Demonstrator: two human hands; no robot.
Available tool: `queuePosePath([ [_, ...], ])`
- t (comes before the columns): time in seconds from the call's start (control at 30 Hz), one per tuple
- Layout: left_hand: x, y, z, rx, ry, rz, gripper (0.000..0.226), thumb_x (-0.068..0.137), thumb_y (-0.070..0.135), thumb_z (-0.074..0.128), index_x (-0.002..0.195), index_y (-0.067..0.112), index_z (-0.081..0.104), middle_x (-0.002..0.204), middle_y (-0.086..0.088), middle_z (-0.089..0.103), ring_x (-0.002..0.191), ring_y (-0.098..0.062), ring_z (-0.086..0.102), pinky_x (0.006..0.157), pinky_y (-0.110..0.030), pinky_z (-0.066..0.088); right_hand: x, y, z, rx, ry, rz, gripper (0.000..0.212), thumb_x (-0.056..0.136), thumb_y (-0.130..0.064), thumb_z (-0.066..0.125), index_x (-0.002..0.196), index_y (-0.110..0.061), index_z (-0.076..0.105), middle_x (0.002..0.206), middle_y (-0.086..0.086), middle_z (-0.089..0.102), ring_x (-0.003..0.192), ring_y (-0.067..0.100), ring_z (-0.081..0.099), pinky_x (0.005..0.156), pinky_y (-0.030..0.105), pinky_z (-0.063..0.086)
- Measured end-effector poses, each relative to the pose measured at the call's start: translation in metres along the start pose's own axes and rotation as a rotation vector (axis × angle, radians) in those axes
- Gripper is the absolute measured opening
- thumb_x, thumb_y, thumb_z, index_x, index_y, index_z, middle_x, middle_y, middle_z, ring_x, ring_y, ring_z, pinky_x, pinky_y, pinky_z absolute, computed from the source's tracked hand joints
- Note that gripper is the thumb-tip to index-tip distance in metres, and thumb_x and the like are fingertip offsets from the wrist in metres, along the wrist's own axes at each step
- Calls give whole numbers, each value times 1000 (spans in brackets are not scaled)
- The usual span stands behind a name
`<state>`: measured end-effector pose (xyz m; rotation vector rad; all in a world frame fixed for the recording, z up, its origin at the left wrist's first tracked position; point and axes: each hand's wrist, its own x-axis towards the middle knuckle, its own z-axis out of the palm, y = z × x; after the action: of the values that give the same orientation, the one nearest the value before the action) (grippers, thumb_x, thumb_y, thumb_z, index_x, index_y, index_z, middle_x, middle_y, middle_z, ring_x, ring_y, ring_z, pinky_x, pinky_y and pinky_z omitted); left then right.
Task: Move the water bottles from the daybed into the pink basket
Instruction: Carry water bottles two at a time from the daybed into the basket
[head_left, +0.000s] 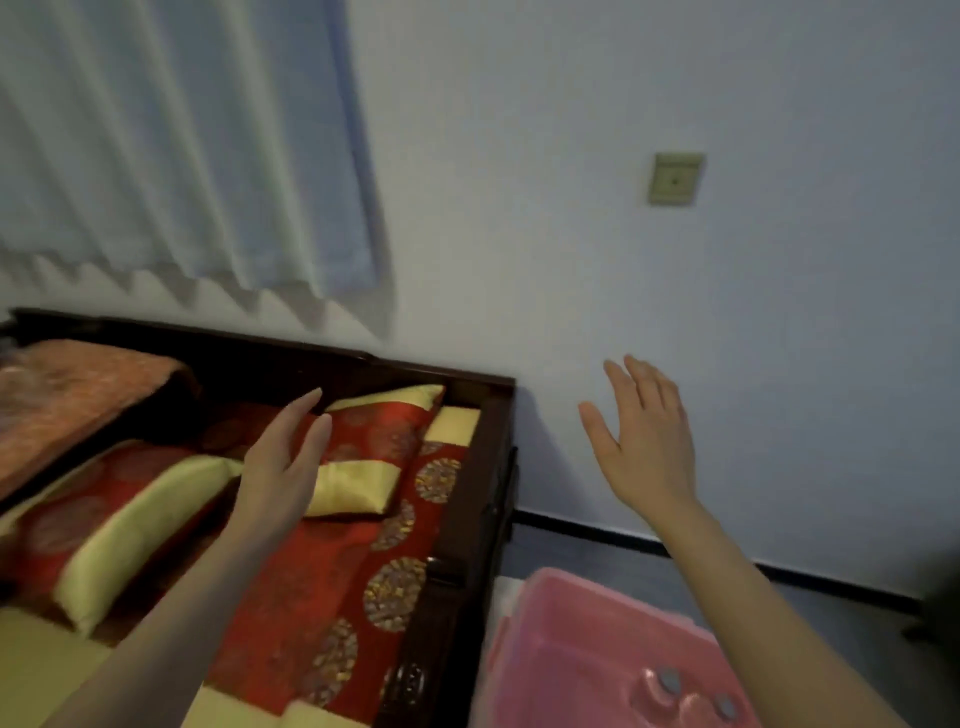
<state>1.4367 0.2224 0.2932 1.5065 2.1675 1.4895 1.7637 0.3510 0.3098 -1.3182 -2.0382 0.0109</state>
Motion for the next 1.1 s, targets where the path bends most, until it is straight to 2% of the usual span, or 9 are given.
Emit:
queuePosePath([
  [0.1, 3, -15, -123, 148, 180, 11, 47, 97, 40, 43, 139, 20, 46, 143, 0, 48, 131, -12, 41, 105, -30, 32, 29, -116, 10, 88, 5, -184, 57, 97, -46, 37, 141, -12, 41, 149, 13, 39, 137, 30, 29, 113, 48, 27],
  [0.27, -33, -53, -329, 312, 422, -39, 48, 97, 33, 46, 140, 12, 44, 142, -10, 48, 129, -19, 43, 103, -31, 33, 19, -315, 37, 232, 4, -418, 55, 96, -43, 44, 141, -11, 40, 147, 12, 41, 137, 29, 30, 113, 49, 27],
  [0.4, -79, -95, -459, 442, 494, -131, 52, 93, 19, 57, 141, 6, 41, 141, -17, 48, 128, -31, 46, 105, -33, 31, -16, -449, 69, 339, 5, -506, 58, 95, -45, 44, 142, -10, 39, 147, 13, 41, 137, 30, 31, 115, 45, 23],
  [0.5, -112, -127, -538, 534, 515, -184, 60, 88, 12, 64, 142, 4, 38, 144, -17, 45, 132, -29, 42, 108, -33, 29, -43, -535, 99, 413, -58, -553, 61, 94, -48, 42, 143, -12, 37, 149, 10, 39, 138, 27, 29, 116, 43, 23],
  [0.6, -133, -170, -604, 589, 516, -297, 63, 89, 15, 63, 145, 8, 34, 150, -11, 39, 138, -23, 35, 110, -31, 26, -68, -615, 139, 427, -170, -603, 63, 94, -47, 45, 144, -9, 36, 150, 11, 38, 140, 27, 28, 116, 46, 23],
  [0.67, -134, -183, -612, 595, 511, -291, 64, 90, 15, 62, 146, 8, 33, 151, -10, 36, 140, -22, 32, 111, -28, 23, -70, -623, 151, 437, -198, -610, 65, 94, -46, 46, 145, -8, 34, 151, 11, 36, 141, 25, 26, 116, 46, 23],
  [0.77, -127, -217, -637, 607, 538, -296, 63, 89, 13, 62, 145, 7, 34, 151, -11, 37, 139, -23, 33, 105, -20, 20, -69, -655, 187, 494, -261, -577, 69, 93, -48, 45, 148, -11, 27, 154, 7, 30, 144, 20, 20, 115, 37, 21],
  [0.93, -85, -304, -688, 616, 522, -332, 65, 90, 15, 62, 146, 7, 31, 153, -10, 34, 141, -23, 30, 111, -29, 23, -56, -729, 268, 569, -330, -518, 70, 92, -47, 48, 150, -15, 23, 156, 4, 26, 145, 15, 16, 108, 30, 19],
  [1.1, -10, -389, -741, 583, 520, -339, 66, 90, 16, 61, 147, 9, 30, 153, -8, 33, 141, -21, 30, 111, -29, 23, -27, -805, 356, 579, -397, -465, 71, 92, -44, 52, 150, -16, 21, 156, 5, 23, 144, 16, 15, 108, 31, 20],
])
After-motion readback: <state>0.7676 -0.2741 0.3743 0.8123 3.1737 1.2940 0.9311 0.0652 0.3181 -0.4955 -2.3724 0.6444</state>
